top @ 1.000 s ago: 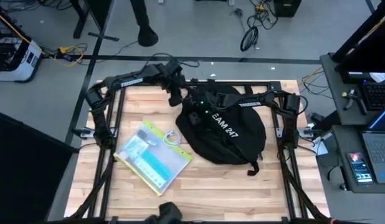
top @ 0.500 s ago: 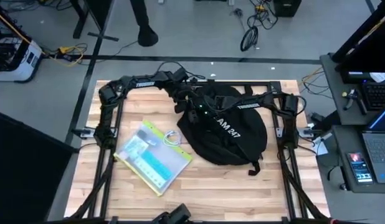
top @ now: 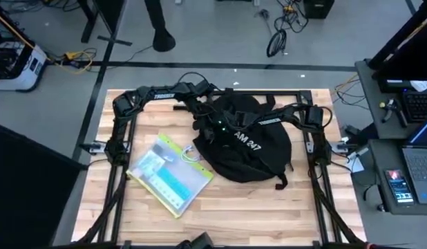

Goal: Unpack backpack
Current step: Remove the cellphone from the black backpack

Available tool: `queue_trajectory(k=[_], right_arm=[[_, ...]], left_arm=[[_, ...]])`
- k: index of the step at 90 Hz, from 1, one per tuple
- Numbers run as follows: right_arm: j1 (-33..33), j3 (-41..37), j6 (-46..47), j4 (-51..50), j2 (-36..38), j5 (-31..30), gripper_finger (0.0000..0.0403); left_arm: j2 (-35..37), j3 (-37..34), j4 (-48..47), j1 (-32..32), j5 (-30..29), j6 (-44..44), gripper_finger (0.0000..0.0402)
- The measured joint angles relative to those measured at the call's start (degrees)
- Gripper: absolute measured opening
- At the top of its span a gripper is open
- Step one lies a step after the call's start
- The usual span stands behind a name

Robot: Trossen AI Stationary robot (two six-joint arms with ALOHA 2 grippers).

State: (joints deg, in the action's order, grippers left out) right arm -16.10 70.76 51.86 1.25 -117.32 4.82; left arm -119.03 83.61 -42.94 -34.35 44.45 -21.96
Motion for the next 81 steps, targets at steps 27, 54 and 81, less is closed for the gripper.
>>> queue_trajectory(k=[27, 54, 81], right_arm=[[0.5, -0.1, -0.4, 4.8, 0.0, 1.6, 0.0219], [0.9, 0.0, 7.2, 3.3, 0.0, 4.4, 0.0103], [1.3, 0.0, 5.1, 3.0, 0.4, 4.1, 0.0041]], left_arm=[[0.0, 1.7, -5.9, -0.2, 2.9, -3.9, 0.0143], [0.0, 1.7, -5.7, -0.2, 2.9, -3.9, 0.0143], [0.4, 1.8, -7.0, -0.2, 2.5, -3.9, 0.0143]])
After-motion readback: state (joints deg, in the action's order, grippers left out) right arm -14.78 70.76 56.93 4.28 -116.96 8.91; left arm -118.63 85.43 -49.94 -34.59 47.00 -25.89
